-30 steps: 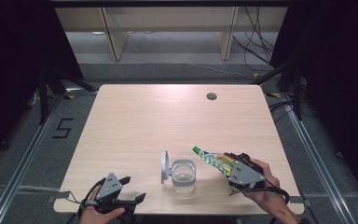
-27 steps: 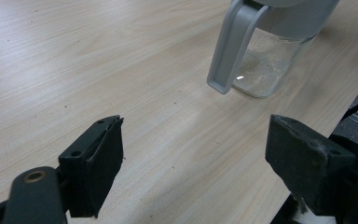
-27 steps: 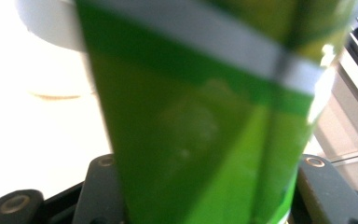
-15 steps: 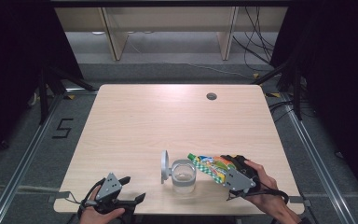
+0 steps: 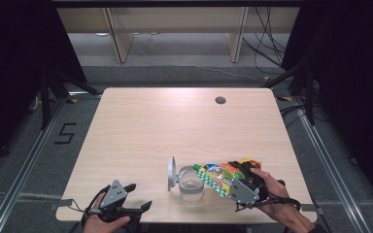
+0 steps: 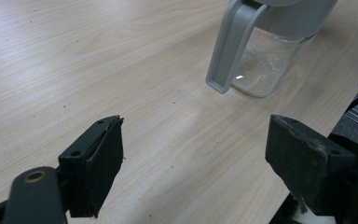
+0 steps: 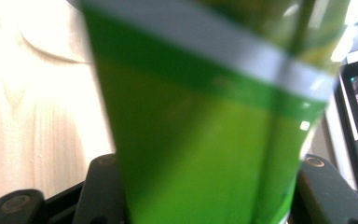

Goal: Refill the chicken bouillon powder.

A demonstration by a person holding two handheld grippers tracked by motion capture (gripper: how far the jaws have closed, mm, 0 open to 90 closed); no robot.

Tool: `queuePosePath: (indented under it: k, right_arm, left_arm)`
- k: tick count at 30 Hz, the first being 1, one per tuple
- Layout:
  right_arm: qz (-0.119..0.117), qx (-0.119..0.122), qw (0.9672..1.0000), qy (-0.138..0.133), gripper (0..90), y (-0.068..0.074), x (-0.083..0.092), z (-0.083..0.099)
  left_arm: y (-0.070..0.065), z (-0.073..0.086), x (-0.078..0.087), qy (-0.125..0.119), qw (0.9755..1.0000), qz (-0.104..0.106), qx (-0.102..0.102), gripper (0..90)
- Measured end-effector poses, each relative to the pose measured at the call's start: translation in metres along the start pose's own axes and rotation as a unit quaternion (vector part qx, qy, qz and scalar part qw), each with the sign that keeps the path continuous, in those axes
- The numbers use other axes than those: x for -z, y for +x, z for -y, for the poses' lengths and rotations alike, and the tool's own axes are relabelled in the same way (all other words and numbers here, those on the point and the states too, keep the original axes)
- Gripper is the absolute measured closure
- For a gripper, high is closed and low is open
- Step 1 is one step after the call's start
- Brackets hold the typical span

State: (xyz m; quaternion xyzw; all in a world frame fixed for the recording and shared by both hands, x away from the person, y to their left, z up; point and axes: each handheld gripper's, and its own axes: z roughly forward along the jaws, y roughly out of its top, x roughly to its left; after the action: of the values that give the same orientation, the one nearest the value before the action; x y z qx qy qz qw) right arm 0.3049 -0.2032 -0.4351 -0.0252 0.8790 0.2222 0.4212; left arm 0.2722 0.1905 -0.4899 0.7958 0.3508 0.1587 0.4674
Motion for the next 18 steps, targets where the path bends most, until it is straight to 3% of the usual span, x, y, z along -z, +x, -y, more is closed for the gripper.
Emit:
queuePosePath:
  k: [1, 3, 4, 5, 6, 7, 8, 9, 10, 11, 13, 14, 15, 16, 18]
  right_arm:
    - [0.002, 0.006, 1.0, 0.002, 50.4, 0.0, 0.0, -0.001]
    - [0.004, 0.046, 0.9989, -0.001, 50.4, -0.004, 0.001, -0.004]
    - [-0.001, 0.015, 0.9999, 0.008, 50.5, 0.0, 0.003, -0.004]
    - [0.003, 0.05, 0.9987, 0.004, 50.5, -0.003, 0.002, -0.005]
    - [0.003, 0.026, 0.9996, 0.013, 50.5, 0.0, 0.003, -0.005]
    - [0.01, 0.055, 0.9984, 0.009, 50.5, -0.003, 0.003, -0.006]
    - [0.009, 0.037, 0.9992, 0.015, 50.5, 0.0, 0.003, -0.005]
    - [0.009, 0.041, 0.999, 0.017, 50.5, 0.0, 0.004, -0.006]
    - [0.009, 0.063, 0.9978, 0.018, 50.5, -0.002, 0.004, -0.008]
    - [0.012, 0.051, 0.9984, 0.021, 50.5, 0.001, 0.004, -0.007]
    - [0.016, 0.084, 0.9961, 0.021, 50.5, -0.002, 0.004, -0.009]
    - [0.018, 0.077, 0.9966, 0.026, 50.6, 0.0, 0.005, -0.009]
    - [0.015, 0.094, 0.9952, 0.024, 50.6, -0.002, 0.005, -0.011]
    - [0.019, 0.082, 0.9959, 0.034, 50.6, 0.001, 0.006, -0.011]
    - [0.028, 0.125, 0.9913, 0.03, 50.6, -0.002, 0.005, -0.012]
  left_arm:
    - [0.001, 0.0, 0.0, 0.002, 1.0, 0.0, -0.004, 18.7]
    - [0.001, 0.0, 0.0, 0.003, 1.0, 0.0, -0.003, 18.7]
    - [0.0, 0.0, 0.0, -0.002, 1.0, 0.001, 0.003, 18.8]
    - [0.001, 0.0, 0.0, 0.002, 1.0, 0.0, -0.003, 18.7]
    - [0.0, 0.0, 0.0, -0.002, 1.0, 0.001, 0.003, 18.7]
    - [0.0, 0.0, 0.0, -0.002, 1.0, 0.001, 0.003, 18.7]
    - [0.0, 0.0, -0.001, -0.002, 1.0, 0.001, 0.003, 18.7]
    - [0.0, 0.0, -0.001, -0.001, 1.0, 0.001, 0.003, 18.7]
    - [0.0, 0.0, -0.001, -0.001, 1.0, 0.001, 0.003, 18.7]
    - [0.0, 0.0, -0.001, -0.002, 1.0, 0.001, 0.003, 18.7]
    - [0.001, 0.0, 0.0, 0.003, 1.0, 0.0, -0.005, 18.7]
    - [0.001, 0.0, 0.001, 0.002, 1.0, -0.001, -0.004, 18.7]
    - [0.001, 0.0, 0.001, 0.003, 1.0, -0.001, -0.004, 18.7]
    - [0.001, 0.0, 0.001, 0.002, 1.0, -0.001, -0.004, 18.7]
    - [0.001, 0.0, 0.001, 0.003, 1.0, -0.001, -0.001, 18.7]
